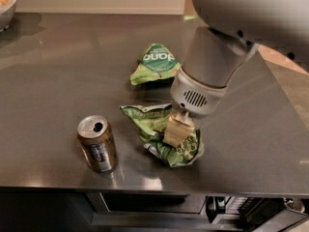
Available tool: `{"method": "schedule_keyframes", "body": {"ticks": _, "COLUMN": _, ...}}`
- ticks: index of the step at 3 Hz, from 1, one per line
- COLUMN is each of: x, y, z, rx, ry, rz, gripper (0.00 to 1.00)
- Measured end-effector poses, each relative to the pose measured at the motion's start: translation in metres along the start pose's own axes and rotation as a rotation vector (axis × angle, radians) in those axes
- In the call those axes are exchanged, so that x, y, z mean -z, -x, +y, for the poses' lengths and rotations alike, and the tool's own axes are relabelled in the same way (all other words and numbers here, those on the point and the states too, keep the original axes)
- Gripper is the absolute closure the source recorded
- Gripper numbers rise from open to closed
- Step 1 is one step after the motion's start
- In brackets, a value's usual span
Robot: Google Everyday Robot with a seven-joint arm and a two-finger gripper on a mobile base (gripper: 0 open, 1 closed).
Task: Move green jalapeno chip bag near orange can
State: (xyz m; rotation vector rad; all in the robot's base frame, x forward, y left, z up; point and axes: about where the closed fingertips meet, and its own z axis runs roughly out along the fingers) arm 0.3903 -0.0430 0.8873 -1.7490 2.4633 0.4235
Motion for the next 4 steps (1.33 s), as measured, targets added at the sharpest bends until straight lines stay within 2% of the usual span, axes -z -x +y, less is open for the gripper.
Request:
{"method": "schedule_keyframes", "body": {"ticks": 2, "x": -0.0208, "y": 0.0148, "z": 0.0091, "rx": 0.053, "ry": 0.028, "rz": -0.014, "gripper": 0.35}}
{"method": "schedule_keyframes", "body": {"ticks": 3, "x": -0.0195, "y": 0.0161, "z": 0.0094, "rx": 0.054, "ry": 0.022, "rz": -0.017, "gripper": 0.12}}
{"method": "schedule_keyframes", "body": {"ticks": 4, "x": -0.019, "y": 0.0173, "z": 0.0097, "rx": 0.056, "ry": 0.018, "rz": -0.02, "gripper": 0.0}}
